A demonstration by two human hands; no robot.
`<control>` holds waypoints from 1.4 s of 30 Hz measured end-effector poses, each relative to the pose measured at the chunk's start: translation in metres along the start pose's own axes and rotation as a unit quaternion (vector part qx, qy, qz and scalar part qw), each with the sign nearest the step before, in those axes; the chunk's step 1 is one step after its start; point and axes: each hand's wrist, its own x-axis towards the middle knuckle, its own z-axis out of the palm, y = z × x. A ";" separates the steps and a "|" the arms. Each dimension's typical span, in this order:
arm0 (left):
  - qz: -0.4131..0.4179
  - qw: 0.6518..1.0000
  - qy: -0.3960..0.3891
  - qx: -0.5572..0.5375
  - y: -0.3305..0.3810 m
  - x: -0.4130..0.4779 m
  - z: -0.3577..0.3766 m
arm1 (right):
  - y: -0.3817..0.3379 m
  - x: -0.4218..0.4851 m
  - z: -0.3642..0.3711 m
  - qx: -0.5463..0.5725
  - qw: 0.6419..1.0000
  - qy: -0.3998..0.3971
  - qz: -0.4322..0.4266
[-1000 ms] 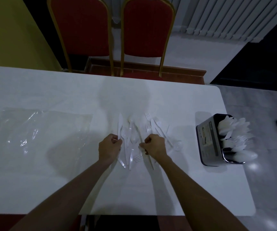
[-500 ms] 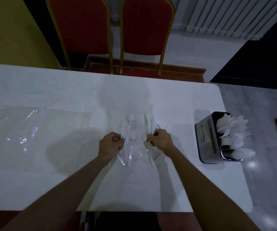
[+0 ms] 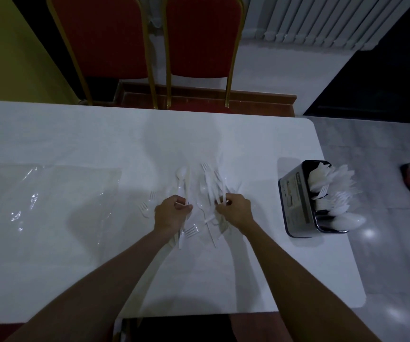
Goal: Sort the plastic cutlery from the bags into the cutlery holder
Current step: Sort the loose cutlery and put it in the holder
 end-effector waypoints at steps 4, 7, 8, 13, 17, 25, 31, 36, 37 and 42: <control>0.000 1.000 0.010 0.007 -0.004 0.002 0.003 | 0.004 0.005 -0.002 0.039 0.997 0.049 0.034; 0.001 1.000 0.006 0.006 -0.004 0.004 0.006 | 0.012 0.009 -0.011 0.051 0.993 0.088 0.062; 0.008 1.000 0.004 0.014 -0.003 0.003 0.008 | 0.016 0.009 -0.014 0.049 0.992 0.093 0.063; 0.052 0.998 -0.003 0.036 0.009 0.005 0.027 | 0.021 0.012 -0.014 0.011 0.997 0.049 0.050; 0.159 0.985 0.002 0.066 0.020 0.010 0.040 | 0.023 0.009 -0.006 -0.014 0.997 0.052 0.050; 0.304 0.932 -0.107 0.169 0.020 0.026 0.024 | 0.024 0.008 -0.005 -0.033 0.998 -0.007 0.044; 0.310 0.914 -0.073 0.251 0.020 0.026 0.023 | 0.023 0.008 -0.004 -0.083 0.995 -0.040 0.034; 0.335 0.892 -0.066 0.297 0.021 0.029 0.018 | 0.026 0.004 -0.007 -0.076 0.994 -0.044 0.058; 0.346 0.887 -0.078 0.297 0.021 0.030 0.017 | 0.028 0.003 -0.009 -0.069 0.995 -0.045 0.064; 0.346 0.870 -0.108 0.334 0.023 0.031 0.014 | 0.040 0.000 -0.022 -0.048 0.995 -0.042 0.079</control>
